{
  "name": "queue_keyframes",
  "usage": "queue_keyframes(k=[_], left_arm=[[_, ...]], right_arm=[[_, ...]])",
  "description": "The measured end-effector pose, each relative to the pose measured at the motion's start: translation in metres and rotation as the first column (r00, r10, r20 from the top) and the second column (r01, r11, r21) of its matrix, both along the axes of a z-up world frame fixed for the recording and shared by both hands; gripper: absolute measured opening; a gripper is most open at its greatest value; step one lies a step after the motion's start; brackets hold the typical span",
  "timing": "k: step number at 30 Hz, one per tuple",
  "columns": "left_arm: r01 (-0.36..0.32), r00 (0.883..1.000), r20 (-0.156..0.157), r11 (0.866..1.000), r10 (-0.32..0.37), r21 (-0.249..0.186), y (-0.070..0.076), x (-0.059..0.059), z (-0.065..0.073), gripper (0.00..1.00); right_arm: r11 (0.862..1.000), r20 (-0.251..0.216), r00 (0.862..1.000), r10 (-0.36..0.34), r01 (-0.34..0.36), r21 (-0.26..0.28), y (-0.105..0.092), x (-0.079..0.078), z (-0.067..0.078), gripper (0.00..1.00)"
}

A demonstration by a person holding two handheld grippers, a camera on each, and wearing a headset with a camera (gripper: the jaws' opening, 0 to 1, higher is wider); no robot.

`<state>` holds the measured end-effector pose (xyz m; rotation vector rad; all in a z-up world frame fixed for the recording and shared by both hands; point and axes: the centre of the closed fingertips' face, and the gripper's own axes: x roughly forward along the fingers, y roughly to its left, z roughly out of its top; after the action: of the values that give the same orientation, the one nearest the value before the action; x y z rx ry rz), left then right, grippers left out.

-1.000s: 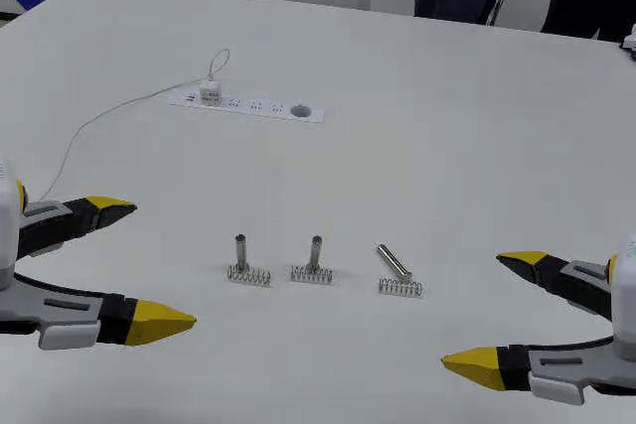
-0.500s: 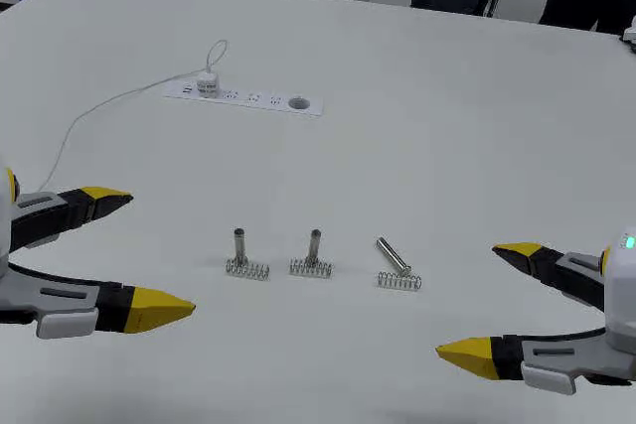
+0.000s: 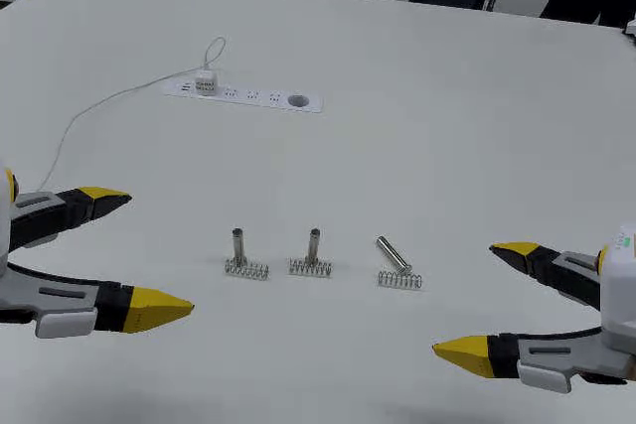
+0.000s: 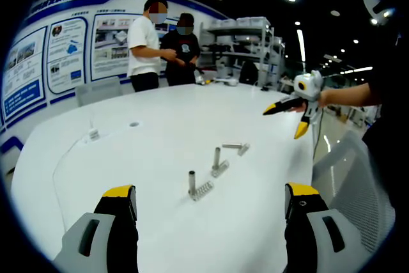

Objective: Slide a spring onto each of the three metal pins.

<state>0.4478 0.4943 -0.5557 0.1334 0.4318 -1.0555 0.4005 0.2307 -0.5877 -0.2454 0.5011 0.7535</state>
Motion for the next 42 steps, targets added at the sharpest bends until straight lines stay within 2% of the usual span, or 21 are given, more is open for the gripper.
queue_keyframes(k=[5,11,14,20,26,32,42], left_arm=[[0.004,1.0,-0.003,1.0,-0.004,0.007,0.0,-0.002,-0.001,0.98],[-0.002,1.0,-0.002,1.0,0.002,0.008,0.002,-0.001,-0.001,0.98],[-0.008,1.0,0.0,1.0,0.008,0.008,0.004,0.001,-0.002,0.98],[-0.004,1.0,0.003,1.0,0.003,0.018,0.001,0.003,-0.005,0.98],[0.009,1.0,0.002,1.0,-0.009,0.03,-0.004,0.005,-0.01,0.98],[0.0,1.0,-0.001,1.0,0.0,0.02,-0.005,0.009,-0.012,0.98],[-0.004,1.0,-0.013,1.0,0.005,0.027,-0.005,0.014,-0.02,0.97]], right_arm=[[1.0,0.001,1.0,-0.003,0.003,0.004,0.0,0.001,0.0,0.85],[1.0,0.025,1.0,-0.015,0.014,0.012,0.001,0.007,0.004,0.84],[1.0,0.047,0.998,-0.031,0.031,0.007,0.001,0.017,0.006,0.82],[1.0,0.058,0.998,-0.028,0.028,-0.001,0.007,0.037,0.004,0.77],[1.0,0.036,0.999,-0.014,0.015,-0.021,0.015,0.058,-0.006,0.71],[1.0,-0.003,1.0,0.003,-0.003,-0.029,0.024,0.069,-0.019,0.63],[0.999,-0.065,0.997,-0.04,0.038,-0.033,0.028,0.095,-0.044,0.52]])
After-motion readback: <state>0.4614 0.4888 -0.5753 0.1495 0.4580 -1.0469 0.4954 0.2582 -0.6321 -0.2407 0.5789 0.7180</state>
